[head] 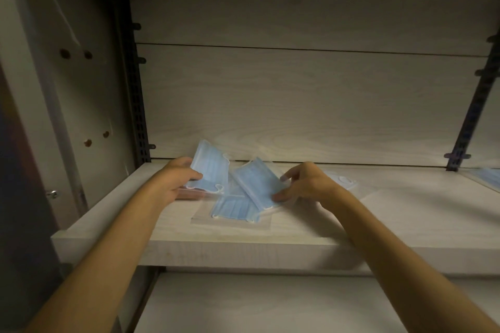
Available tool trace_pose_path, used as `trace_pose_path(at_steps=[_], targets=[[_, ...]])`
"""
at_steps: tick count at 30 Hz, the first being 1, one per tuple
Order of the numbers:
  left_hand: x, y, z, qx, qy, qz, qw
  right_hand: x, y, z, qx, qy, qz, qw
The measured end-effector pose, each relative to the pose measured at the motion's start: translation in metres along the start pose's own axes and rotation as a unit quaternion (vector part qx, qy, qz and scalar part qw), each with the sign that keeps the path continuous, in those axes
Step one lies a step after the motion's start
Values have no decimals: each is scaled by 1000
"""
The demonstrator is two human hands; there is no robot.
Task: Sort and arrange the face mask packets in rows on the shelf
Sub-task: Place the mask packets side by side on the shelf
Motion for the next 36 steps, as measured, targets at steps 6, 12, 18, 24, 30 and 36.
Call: trace_pose_path(at_steps=[6,12,18,24,30,36], targets=[[-7,-7,16,-12,-74,-59,995,-8,-1,-5,36,-11,57,998],[-9,-10,21,-19,-105,-74,992,-25,-1,-15,53,13,99,994],[-20,-3,26,-70,-144,-61,985,-64,-17,-22,303,30,48,951],[-66,10,55,-107,-176,-6,978,-107,-11,-61,367,93,4,926],[-140,5,112,-91,-187,62,976,-177,21,-114,324,154,-24,933],[-216,-20,203,-81,-204,93,971,-267,70,-168,315,137,-38,938]])
Point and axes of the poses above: each hand's wrist, its own x-axis towards the middle knuckle, its own z-axis out of the palm, y = z × x, the point moved 9 cm from there along x, towards the middle knuckle, and after that the axes turned 14 degrees about -z, right-handed, at the moved point
